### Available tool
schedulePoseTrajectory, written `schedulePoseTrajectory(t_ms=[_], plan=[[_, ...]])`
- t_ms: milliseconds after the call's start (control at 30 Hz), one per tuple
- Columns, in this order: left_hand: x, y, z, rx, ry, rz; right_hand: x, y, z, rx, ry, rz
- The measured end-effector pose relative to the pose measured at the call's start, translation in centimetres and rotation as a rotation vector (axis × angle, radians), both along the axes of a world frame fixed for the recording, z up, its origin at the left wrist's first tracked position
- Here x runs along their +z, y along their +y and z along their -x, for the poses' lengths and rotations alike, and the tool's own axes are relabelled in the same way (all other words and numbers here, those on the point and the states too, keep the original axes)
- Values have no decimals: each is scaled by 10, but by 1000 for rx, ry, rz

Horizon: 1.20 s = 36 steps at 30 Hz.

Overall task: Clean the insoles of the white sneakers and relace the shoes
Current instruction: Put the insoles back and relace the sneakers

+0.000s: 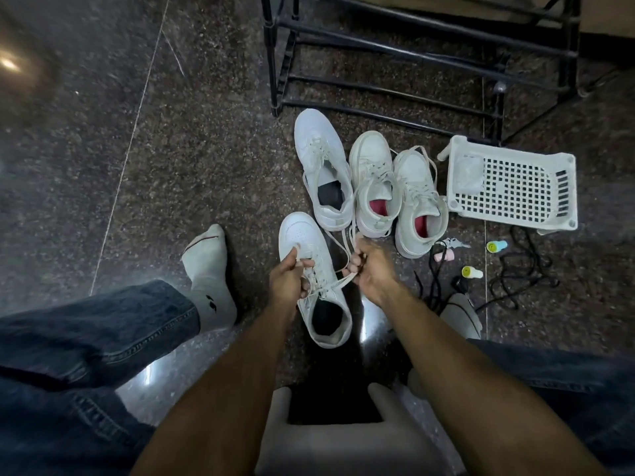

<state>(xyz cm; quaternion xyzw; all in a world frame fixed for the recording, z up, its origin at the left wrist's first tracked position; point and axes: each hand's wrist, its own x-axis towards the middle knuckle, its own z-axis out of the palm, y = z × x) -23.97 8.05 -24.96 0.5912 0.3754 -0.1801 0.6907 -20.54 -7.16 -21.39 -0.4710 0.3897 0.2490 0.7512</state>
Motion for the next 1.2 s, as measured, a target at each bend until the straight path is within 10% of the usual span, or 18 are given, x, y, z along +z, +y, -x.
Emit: schedulePoseTrajectory(t_ms=[300,533,733,933,1200], plan=[[2,-13,2,-817,-139,-290,29,2,-5,-100,98,-259],[11,-14,-3,-631,-71,-101,32,2,-5,-83,-58,-264],[15,-10,-8,-497,55,-66,17,3,21,552,-213,350],[18,-9,-7,-441,101,-27,1,-6,24,713,-330,612],[15,-12,-3,-299,-32,-105,23,-24,23,923,-194,486]])
